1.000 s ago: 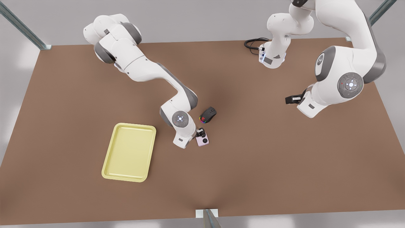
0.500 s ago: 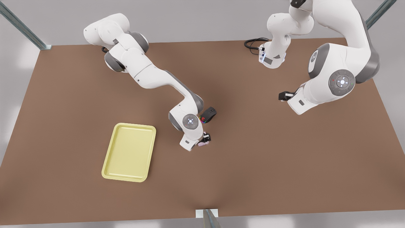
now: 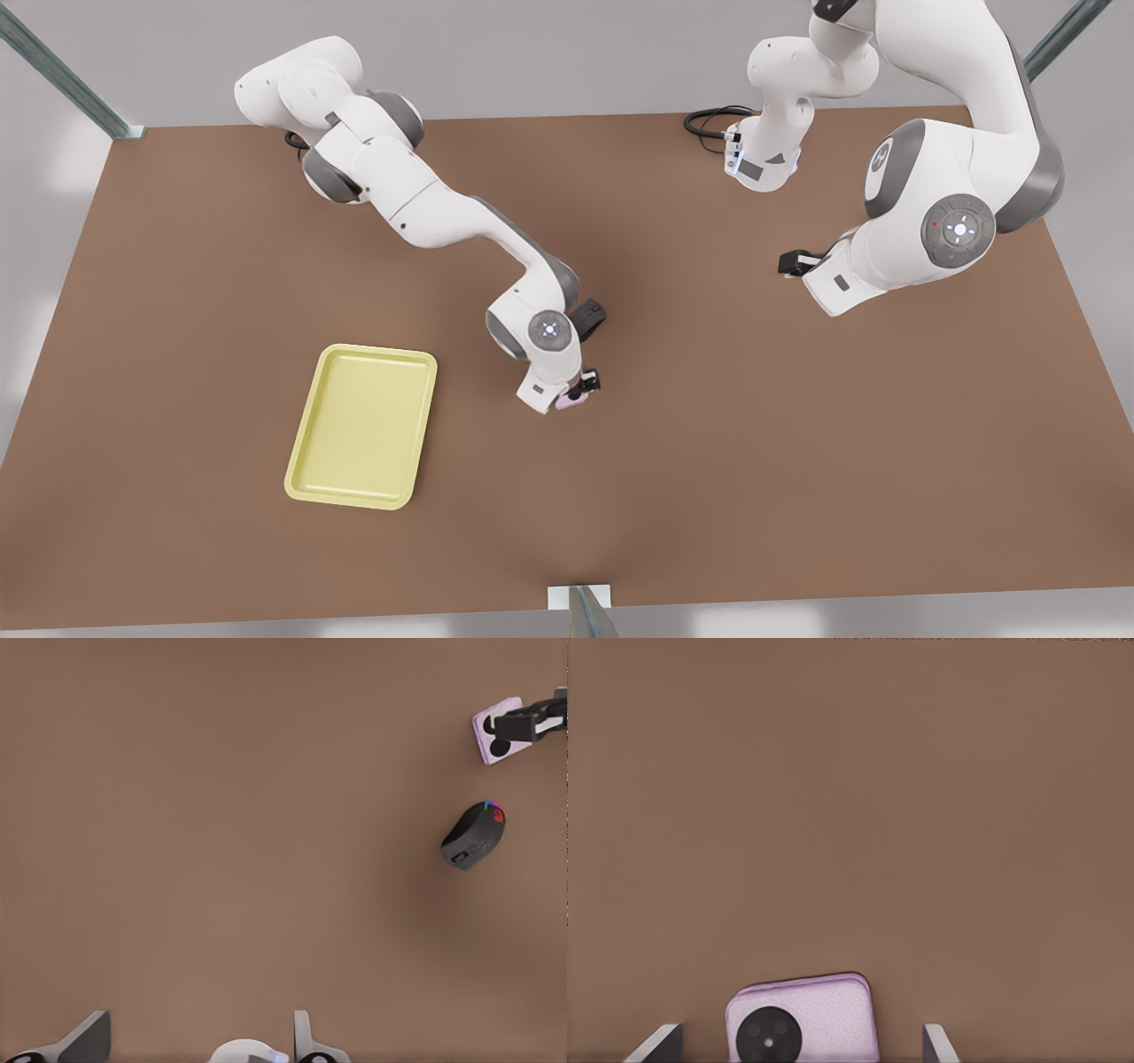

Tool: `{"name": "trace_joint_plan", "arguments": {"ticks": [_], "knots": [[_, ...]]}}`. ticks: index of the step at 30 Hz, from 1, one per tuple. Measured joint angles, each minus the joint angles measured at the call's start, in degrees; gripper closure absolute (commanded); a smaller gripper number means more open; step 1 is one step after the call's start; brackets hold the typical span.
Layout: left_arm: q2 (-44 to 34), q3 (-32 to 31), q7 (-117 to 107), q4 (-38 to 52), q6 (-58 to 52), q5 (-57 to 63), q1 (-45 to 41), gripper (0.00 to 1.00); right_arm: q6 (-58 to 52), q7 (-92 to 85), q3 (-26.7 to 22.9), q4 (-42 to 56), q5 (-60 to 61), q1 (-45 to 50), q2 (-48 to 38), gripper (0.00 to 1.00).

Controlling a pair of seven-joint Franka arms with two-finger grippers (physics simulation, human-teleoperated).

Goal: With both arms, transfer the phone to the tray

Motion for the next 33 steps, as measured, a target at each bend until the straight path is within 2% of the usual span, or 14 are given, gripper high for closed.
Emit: {"name": "trace_joint_plan", "arguments": {"ticks": [32,33], "knots": [[0.3,0.2,1.7,-0.5,0.1,0.3,0.0,0.0,1.9,-4.5,0.1,-3.8,-2.8,2.1,1.8,0.0],[0.3,0.2,1.7,-0.5,0.1,0.3,0.0,0.0,1.8,-4.6,0.1,-3.9,-2.8,2.1,1.8,0.1]]}}
